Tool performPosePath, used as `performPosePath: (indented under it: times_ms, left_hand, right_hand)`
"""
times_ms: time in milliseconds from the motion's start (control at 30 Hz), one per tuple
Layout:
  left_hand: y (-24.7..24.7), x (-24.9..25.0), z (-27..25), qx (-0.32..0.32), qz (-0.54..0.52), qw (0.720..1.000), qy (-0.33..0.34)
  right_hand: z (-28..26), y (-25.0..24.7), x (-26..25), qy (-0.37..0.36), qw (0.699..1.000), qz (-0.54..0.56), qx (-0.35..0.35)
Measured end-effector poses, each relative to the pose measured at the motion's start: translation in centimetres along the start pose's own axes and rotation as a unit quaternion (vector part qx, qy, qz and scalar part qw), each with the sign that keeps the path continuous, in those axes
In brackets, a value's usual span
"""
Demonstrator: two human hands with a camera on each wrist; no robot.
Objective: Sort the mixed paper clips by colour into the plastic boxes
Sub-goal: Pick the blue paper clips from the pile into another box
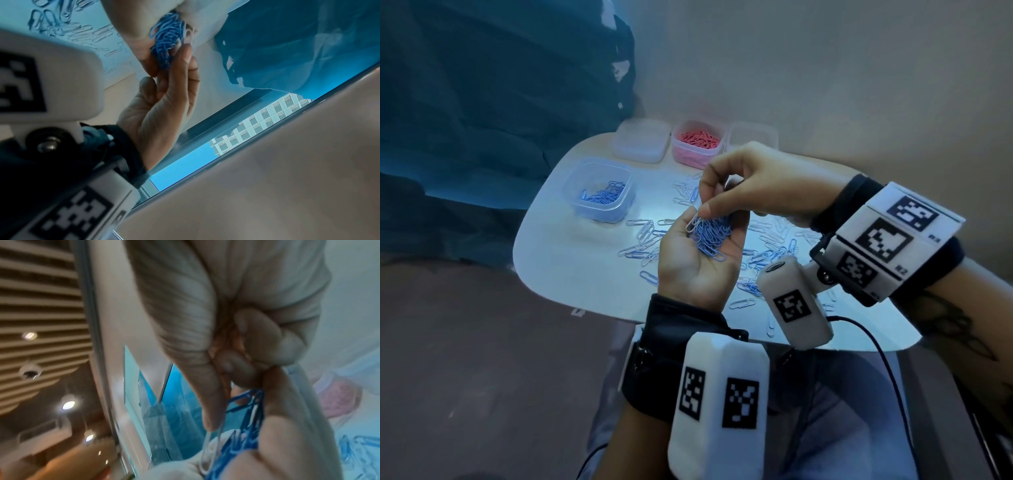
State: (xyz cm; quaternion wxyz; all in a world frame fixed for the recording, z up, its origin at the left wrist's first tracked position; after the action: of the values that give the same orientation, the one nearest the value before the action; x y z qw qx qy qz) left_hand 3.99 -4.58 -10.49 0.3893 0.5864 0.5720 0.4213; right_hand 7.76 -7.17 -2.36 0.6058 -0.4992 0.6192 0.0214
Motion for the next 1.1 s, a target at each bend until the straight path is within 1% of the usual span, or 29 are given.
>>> performPosePath:
  times_ms: [100, 200, 300, 533, 733, 900, 1000, 1100]
  left_hand:
    - [0.3, -0.2, -0.2, -0.010, -0.023, 1.000, -0.007]
    - [0.2, -0.4, -0.1, 0.006, -0.016, 1.000, -0.009]
    - [-0.1, -0.7, 0.0, 0.020, -0.015, 1.000, -0.013]
    - [0.5, -0.4, -0.2, 0.000, -0.029, 1.000, -0.009]
    - [0.3, -0.4, -0.3, 0.004, -0.007, 1.000, -0.007]
    - [0.7, -0.7, -0.5, -0.003, -0.007, 1.000, -0.019]
    - [0.4, -0.6, -0.3, -0.001, 0.014, 1.000, -0.011]
    - [-0.5, 0.9, 0.2, 0.002, 0.004, 1.000, 0.017]
  right_hand:
    - [0.1, -0.4, 0.6, 0.007, 0.997, 0.073, 0.031]
    - [0.2, -0.6, 1.3, 0.024, 0.991, 0.121, 0.048]
    - [0.0, -0.9, 1.1, 0.014, 0.989, 0.134, 0.062]
    - [-0.1, -0.7, 0.9, 0.011, 0.988, 0.136, 0.073]
    - [-0.4, -1.7, 1.4, 0.006, 0.980, 0.179, 0.085]
    - [-1.0, -3.8, 3.0, 0.014, 0.962, 0.239, 0.130]
    - [-1.5, -5.0, 4.5, 0.027, 0.958, 0.237, 0.160]
    - [-1.6, -5.8, 6.6, 0.060, 0.969, 0.158, 0.182]
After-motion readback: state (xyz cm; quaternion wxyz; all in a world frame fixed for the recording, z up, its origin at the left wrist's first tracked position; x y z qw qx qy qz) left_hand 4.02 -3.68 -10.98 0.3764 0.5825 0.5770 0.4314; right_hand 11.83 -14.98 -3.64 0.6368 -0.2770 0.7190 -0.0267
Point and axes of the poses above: each hand's wrist, its own z-axis towards the middle knuckle, its own y-axis out of the palm, x = y × z, the point moved 8 cm from there along z, towards the middle knuckle, and after that the axes turned 3 degrees about y, right-handed, at the moved point
